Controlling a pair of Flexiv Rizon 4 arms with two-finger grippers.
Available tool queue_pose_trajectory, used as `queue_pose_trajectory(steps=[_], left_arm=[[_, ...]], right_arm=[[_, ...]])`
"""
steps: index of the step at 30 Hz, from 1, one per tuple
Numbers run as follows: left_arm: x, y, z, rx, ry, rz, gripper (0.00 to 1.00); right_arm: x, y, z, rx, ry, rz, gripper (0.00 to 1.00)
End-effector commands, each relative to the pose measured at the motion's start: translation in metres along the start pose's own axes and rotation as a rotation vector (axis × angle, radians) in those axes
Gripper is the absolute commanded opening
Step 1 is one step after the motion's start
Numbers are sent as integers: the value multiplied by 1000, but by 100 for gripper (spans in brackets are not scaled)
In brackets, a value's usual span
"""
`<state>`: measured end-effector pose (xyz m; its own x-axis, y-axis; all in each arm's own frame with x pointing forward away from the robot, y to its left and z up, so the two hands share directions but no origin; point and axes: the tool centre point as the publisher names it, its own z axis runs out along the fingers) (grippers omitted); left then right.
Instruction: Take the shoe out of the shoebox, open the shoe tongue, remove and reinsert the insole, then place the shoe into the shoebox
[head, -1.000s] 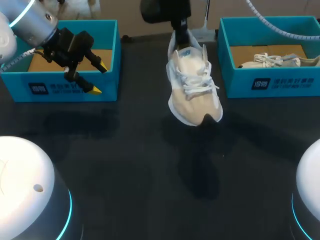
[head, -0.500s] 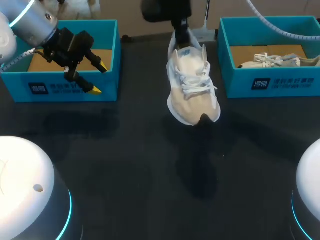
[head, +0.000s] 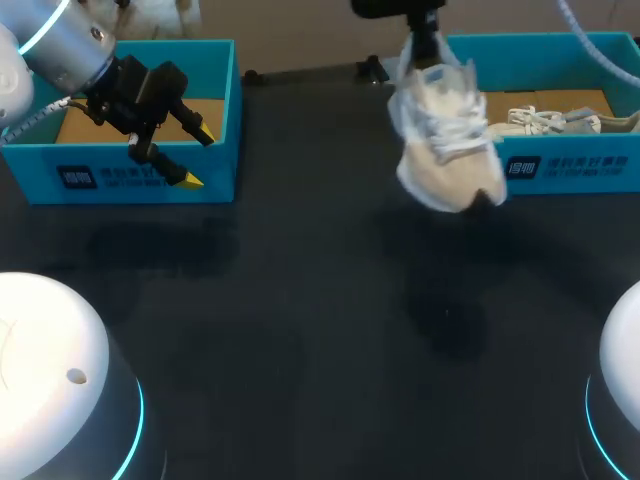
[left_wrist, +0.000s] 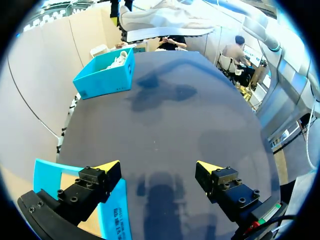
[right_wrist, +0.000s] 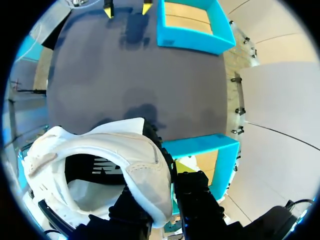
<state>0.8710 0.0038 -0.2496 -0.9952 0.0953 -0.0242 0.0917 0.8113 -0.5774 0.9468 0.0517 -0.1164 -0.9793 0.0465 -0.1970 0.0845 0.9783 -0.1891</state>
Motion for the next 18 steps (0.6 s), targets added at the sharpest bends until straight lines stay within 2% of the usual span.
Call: queue_pose_trajectory(steps=[1, 10, 18], left_arm=[[0, 0, 0, -2, 1, 0, 100], [0, 0, 0, -2, 1, 0, 100], [0, 0, 0, -2, 1, 0, 100]], right_arm=[[-13, -30, 13, -83, 2, -4, 0], [-51, -77, 42, -43, 7, -32, 0], [-82, -107, 64, 4, 3, -45, 0]])
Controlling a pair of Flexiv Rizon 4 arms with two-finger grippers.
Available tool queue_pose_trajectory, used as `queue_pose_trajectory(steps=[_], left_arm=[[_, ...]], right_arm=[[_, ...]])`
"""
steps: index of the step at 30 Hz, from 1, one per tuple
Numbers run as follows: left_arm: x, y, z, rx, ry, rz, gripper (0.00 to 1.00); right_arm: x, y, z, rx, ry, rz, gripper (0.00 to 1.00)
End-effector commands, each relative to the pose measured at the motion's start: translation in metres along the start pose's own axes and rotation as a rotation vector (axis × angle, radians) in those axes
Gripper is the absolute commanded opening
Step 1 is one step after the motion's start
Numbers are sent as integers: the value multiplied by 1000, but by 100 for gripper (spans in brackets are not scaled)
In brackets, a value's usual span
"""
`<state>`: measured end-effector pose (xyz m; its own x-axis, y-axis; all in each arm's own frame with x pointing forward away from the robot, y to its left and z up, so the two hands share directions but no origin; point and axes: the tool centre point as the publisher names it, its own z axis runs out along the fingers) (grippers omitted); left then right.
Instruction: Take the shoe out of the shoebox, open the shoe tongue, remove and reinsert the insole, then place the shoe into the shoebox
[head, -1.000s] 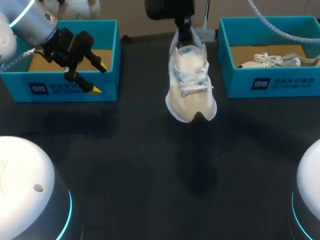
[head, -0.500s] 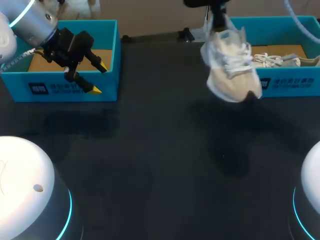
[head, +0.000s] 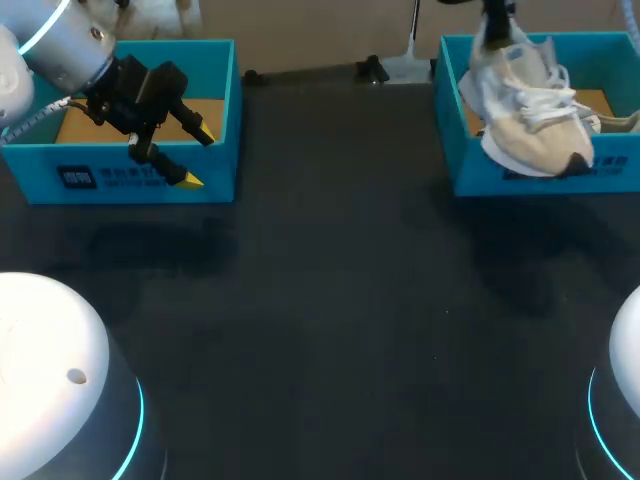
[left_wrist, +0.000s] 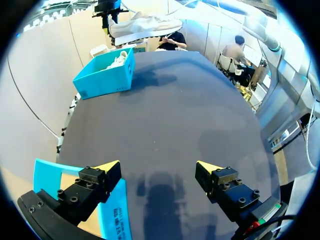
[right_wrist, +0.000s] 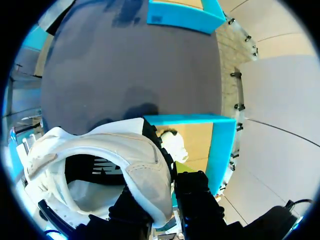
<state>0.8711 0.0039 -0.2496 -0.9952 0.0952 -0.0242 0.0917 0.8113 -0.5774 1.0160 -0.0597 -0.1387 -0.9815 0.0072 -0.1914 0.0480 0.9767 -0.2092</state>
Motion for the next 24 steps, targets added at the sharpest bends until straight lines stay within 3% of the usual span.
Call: queue_pose_trajectory(steps=[1, 5, 24], left_arm=[[0, 0, 0, -2, 1, 0, 100], [0, 0, 0, -2, 1, 0, 100], [0, 0, 0, -2, 1, 0, 100]], right_arm=[[-17, -12, 10, -3, -2, -10, 0], [-25, -18, 19, -4, -11, -5, 0], [-25, -18, 19, -4, -11, -5, 0]])
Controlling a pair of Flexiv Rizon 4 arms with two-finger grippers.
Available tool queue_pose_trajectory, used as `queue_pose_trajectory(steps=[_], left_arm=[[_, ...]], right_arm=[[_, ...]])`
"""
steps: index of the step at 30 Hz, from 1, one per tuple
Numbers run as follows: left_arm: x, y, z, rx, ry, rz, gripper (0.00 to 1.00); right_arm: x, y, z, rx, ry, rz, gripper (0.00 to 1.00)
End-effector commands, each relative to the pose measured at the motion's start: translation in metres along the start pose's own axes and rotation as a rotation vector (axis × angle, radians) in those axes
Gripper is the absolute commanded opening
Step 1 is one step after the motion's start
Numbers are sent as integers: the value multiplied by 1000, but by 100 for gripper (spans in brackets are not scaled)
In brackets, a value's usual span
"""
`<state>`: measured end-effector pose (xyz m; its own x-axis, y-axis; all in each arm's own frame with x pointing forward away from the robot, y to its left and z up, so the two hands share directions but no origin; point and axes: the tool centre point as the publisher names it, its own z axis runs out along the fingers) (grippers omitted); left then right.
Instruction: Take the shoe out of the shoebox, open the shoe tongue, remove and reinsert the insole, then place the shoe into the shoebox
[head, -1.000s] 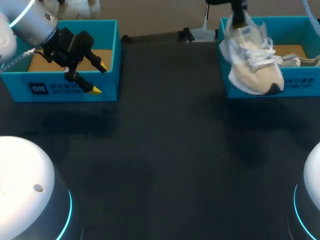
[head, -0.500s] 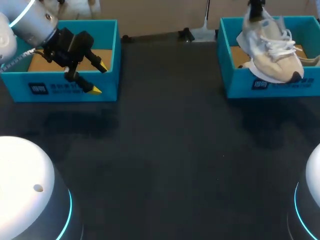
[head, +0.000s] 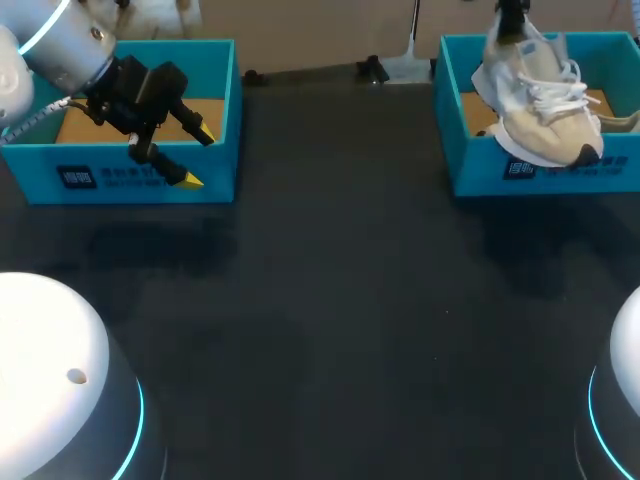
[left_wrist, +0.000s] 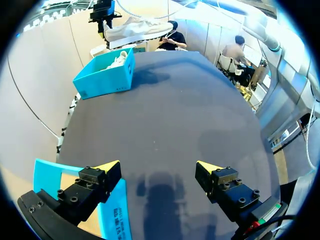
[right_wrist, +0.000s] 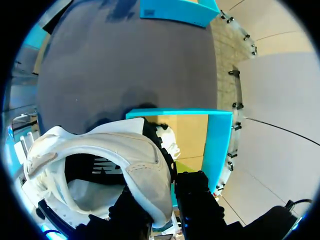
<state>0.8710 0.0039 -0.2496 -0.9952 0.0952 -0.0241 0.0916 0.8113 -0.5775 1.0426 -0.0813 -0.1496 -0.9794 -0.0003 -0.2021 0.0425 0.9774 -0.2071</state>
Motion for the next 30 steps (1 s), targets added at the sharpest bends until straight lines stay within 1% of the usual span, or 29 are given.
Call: queue_pose_trajectory(steps=[1, 9, 14, 16, 17, 22, 26, 28, 30], left_arm=[[-1, 0, 0, -2, 1, 1, 100], [-1, 0, 0, -2, 1, 1, 100], [-1, 0, 0, -2, 1, 1, 100], [-1, 0, 0, -2, 1, 1, 100], [-1, 0, 0, -2, 1, 1, 100], [-1, 0, 0, -2, 1, 1, 100], [-1, 0, 0, -2, 1, 1, 100], [-1, 0, 0, -2, 1, 1, 100], [-1, 0, 0, -2, 1, 1, 100]], right_arm=[[-1, 0, -1, -1, 1, 0, 0], [-1, 0, -1, -1, 1, 0, 0], [-24, -29, 15, -3, -2, -31, 0], [-33, -41, 19, -9, -21, -46, 0], [-36, -47, 21, 3, -20, -59, 0], [-50, -76, 31, 15, -20, -74, 0], [-64, -103, 42, 29, -15, -57, 0], [-67, -110, 46, 52, -1, -56, 0], [-76, -123, 53, 56, 2, -43, 0]])
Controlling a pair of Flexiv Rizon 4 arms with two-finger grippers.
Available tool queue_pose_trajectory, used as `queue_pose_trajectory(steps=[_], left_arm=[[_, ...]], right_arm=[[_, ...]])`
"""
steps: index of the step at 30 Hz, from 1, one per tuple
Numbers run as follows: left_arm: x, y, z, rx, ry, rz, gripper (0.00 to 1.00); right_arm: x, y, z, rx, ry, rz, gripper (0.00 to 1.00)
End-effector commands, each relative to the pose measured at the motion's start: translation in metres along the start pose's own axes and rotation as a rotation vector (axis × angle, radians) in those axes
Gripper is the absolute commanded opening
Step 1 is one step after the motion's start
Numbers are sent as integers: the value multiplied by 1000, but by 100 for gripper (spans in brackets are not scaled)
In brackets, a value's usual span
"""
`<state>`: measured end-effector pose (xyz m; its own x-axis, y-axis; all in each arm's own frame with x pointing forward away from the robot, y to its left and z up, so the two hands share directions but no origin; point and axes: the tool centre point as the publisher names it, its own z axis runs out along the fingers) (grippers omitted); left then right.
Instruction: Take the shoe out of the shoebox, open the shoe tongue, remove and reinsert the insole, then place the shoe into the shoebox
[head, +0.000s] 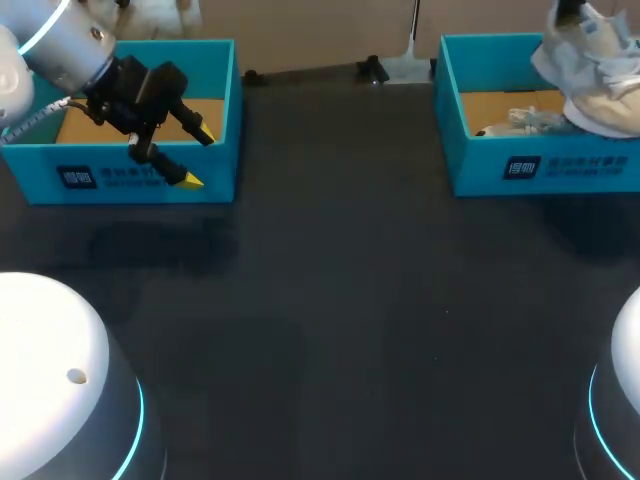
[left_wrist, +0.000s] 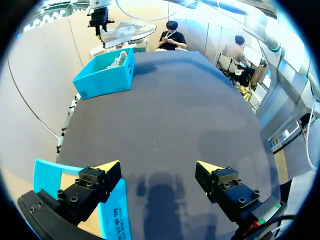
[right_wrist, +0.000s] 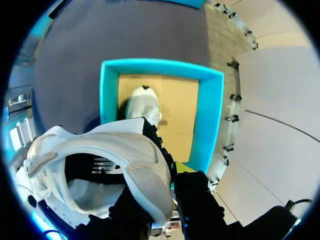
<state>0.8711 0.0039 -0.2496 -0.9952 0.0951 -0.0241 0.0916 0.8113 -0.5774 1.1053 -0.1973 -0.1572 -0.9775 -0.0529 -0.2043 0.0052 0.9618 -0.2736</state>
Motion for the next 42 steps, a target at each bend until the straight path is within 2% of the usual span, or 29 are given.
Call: queue_pose_trajectory(steps=[1, 7, 17, 22, 40, 42], left_arm=[[0, 0, 0, -2, 1, 1, 100], [0, 0, 0, -2, 1, 1, 100], [0, 0, 0, -2, 1, 1, 100], [0, 0, 0, -2, 1, 1, 100], [0, 0, 0, -2, 1, 1, 100], [0, 0, 0, -2, 1, 1, 100]], right_arm=[[-18, -17, 11, -1, 18, 10, 0], [-46, -39, 28, 17, 6, 45, 0], [-78, -63, 50, 40, -18, 94, 0], [-80, -65, 54, 13, -105, 89, 0], [-80, -65, 54, 13, -105, 89, 0], [-82, -71, 57, 24, -87, 151, 0]])
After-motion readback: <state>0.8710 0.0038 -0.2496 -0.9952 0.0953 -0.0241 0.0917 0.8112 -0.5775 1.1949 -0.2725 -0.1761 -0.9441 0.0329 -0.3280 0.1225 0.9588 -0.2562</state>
